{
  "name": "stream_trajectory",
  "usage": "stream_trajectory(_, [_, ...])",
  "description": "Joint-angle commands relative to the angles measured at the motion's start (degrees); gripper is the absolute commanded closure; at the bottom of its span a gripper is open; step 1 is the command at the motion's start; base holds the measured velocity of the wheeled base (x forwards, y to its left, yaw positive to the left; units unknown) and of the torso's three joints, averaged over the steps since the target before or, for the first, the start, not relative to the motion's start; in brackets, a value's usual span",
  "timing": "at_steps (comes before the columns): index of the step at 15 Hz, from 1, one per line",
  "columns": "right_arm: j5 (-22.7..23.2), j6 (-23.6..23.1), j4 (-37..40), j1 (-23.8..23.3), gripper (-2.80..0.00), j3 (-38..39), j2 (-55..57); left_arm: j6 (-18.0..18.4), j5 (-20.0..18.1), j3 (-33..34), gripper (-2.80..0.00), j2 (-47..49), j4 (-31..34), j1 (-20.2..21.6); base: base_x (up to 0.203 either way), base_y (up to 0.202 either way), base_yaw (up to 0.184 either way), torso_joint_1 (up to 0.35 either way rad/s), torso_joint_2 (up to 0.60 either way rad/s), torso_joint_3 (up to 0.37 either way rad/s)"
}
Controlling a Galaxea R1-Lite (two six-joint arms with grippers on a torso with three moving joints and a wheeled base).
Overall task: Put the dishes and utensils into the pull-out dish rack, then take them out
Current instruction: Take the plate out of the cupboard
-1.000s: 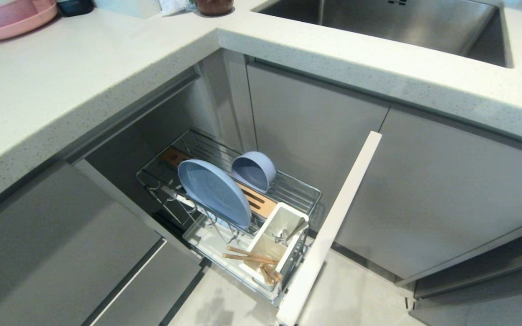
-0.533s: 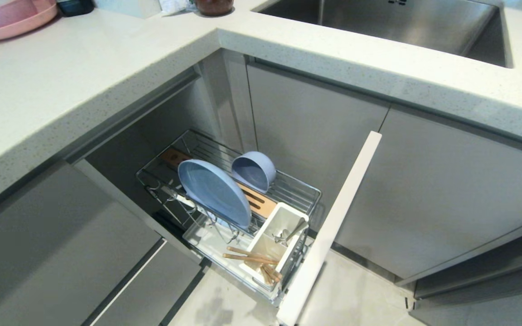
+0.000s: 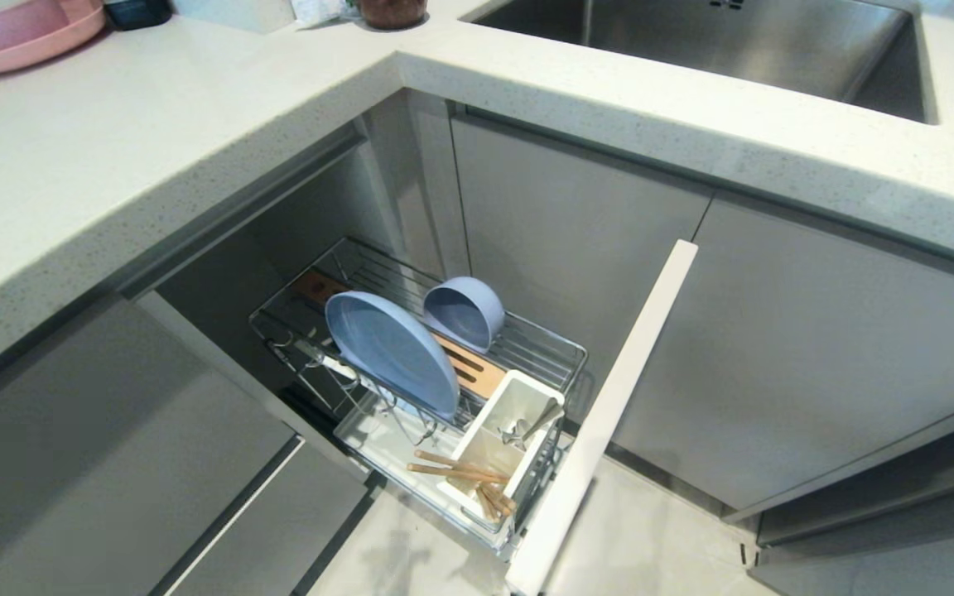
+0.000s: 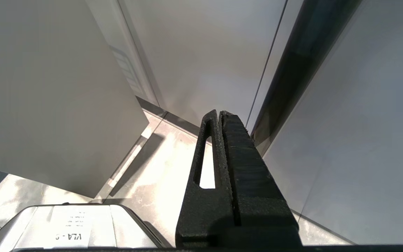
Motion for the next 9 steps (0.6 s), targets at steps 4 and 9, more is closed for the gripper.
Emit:
stream_trajectory(4, [0.0,0.0,0.0,0.0,0.00,0.1,-0.2,-1.8,-2.4,-30.4,0.00,27.1,1.0,-0.4,0.000,0.000,0.000,0.000,0.00,0.000])
stream_trajectory(9, [0.0,0.0,0.0,0.0,0.00,0.1,-0.2,-15.2,6.3,-43.5,0.00,46.5,-14.7,-9.9,0.000,0.000,0.000,0.000,0.00,0.000])
